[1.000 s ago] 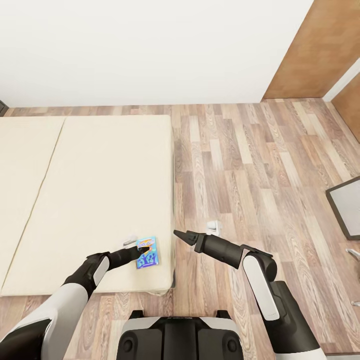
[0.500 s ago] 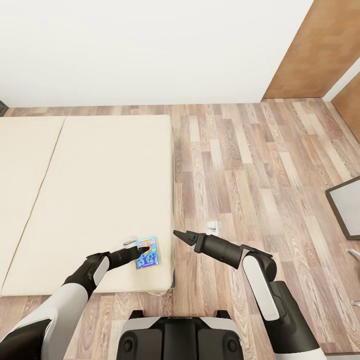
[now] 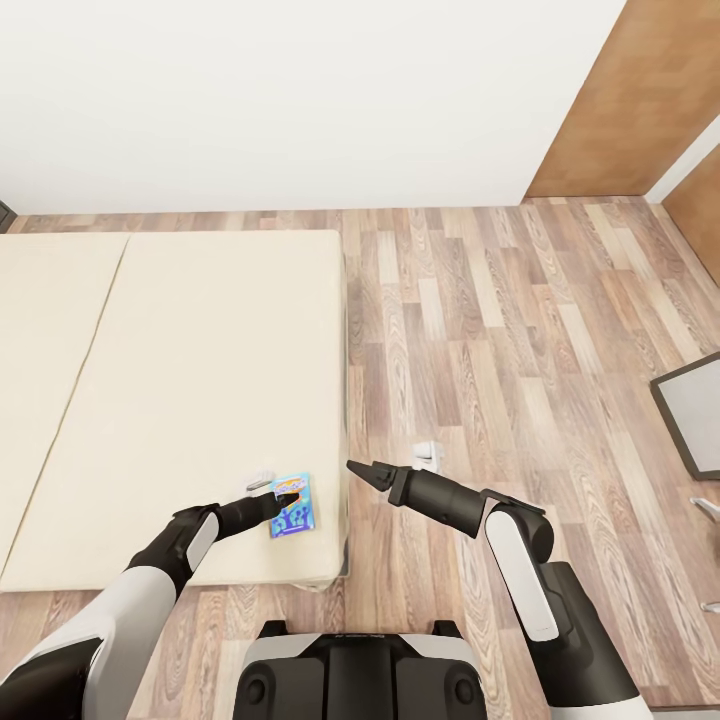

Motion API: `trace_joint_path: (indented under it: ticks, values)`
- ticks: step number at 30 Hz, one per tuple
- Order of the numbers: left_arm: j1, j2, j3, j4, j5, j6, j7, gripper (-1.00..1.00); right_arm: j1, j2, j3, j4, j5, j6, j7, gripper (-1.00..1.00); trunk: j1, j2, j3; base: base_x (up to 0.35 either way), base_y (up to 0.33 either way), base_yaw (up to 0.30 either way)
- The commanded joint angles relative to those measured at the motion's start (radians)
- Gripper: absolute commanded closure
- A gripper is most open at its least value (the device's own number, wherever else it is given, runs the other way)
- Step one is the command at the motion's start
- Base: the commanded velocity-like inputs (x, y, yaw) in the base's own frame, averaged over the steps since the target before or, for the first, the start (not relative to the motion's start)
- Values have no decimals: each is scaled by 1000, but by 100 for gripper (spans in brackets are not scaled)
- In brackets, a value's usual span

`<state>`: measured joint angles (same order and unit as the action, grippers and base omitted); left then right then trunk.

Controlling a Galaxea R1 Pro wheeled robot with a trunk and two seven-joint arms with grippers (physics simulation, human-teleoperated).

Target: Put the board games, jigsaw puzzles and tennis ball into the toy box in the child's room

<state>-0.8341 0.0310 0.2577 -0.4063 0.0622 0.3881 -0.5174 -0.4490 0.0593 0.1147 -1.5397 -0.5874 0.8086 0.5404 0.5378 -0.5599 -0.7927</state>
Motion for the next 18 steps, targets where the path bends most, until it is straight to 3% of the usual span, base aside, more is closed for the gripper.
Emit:
trace_joint_path:
  ticks: [1, 18]
  values:
    - [0, 0, 5, -1, 7, 9, -3, -100, 0, 1, -1, 0, -2, 6, 1, -100, 0, -1, -1, 0, -16, 0]
    - [0, 1, 5, -2, 7, 9, -4, -100, 0, 1, -1, 0, -2, 6, 1, -100, 0, -1, -1, 0, -3, 0]
